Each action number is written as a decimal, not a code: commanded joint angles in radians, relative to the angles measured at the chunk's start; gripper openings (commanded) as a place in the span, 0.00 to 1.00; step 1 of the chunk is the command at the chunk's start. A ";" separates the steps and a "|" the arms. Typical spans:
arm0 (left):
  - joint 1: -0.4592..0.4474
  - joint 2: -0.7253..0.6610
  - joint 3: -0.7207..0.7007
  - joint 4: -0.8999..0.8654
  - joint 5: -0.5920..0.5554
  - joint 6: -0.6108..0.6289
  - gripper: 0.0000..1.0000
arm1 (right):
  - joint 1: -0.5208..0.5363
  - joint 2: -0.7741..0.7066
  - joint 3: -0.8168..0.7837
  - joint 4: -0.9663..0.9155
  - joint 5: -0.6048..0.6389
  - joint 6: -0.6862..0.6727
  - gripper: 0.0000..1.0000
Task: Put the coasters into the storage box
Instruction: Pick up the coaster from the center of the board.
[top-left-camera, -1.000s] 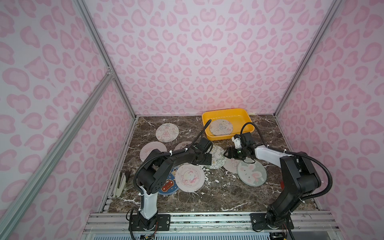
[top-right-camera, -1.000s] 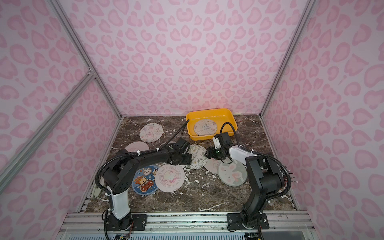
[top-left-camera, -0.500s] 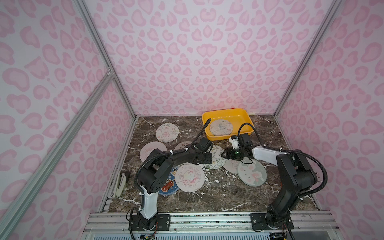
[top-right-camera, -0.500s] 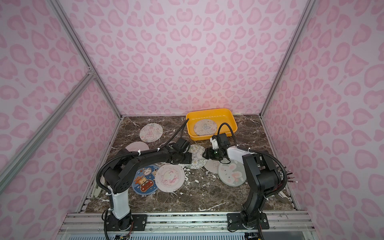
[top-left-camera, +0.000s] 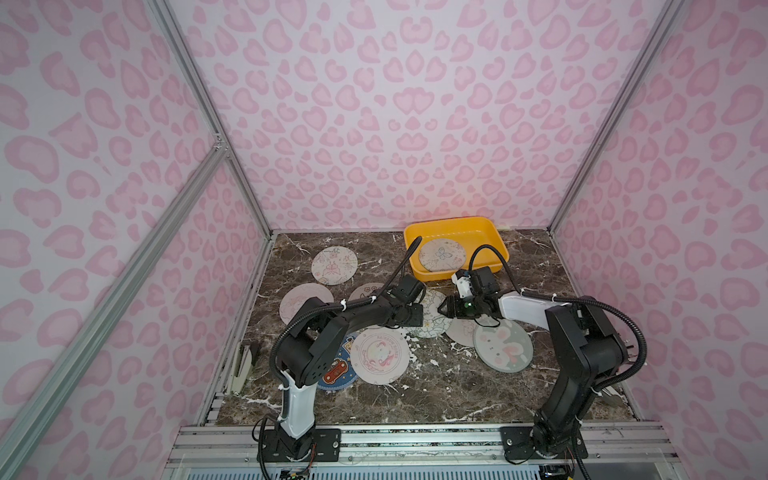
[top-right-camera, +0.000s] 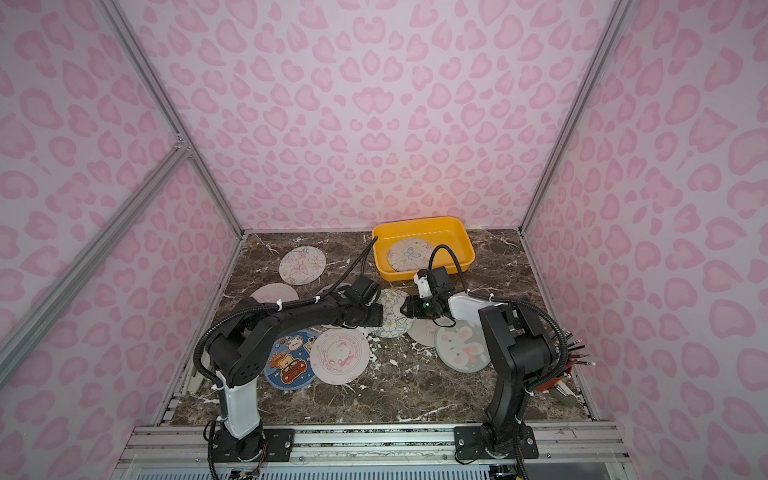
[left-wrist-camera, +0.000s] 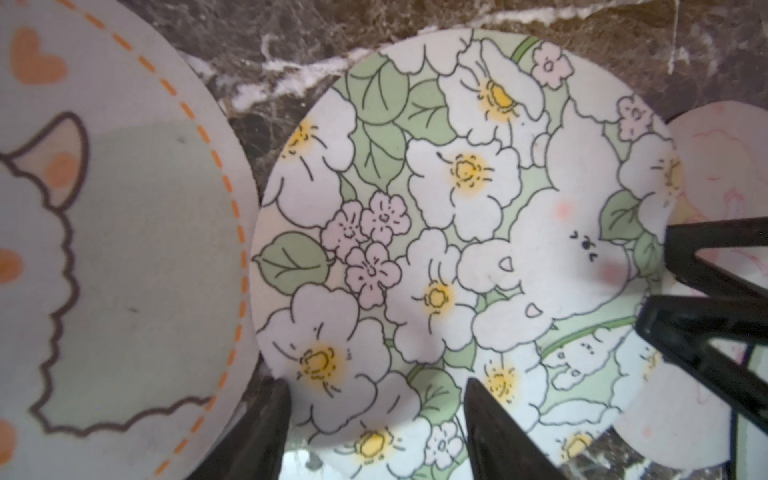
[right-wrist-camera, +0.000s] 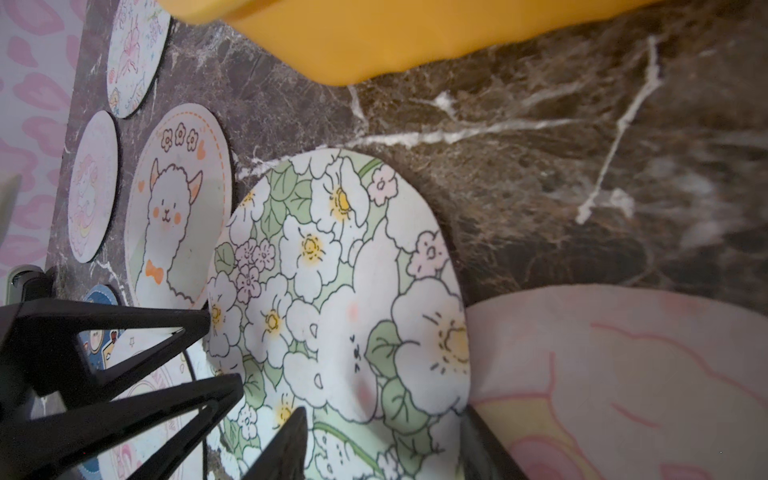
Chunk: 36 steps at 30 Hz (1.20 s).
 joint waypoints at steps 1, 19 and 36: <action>0.002 0.018 -0.014 -0.046 0.026 0.000 0.68 | 0.009 0.015 -0.010 -0.061 0.007 0.014 0.54; 0.002 0.002 -0.023 -0.041 0.028 0.000 0.68 | 0.007 -0.037 0.004 -0.062 0.026 0.032 0.02; 0.017 -0.184 -0.096 -0.039 0.030 -0.003 0.90 | 0.011 -0.294 0.081 -0.306 -0.007 -0.024 0.00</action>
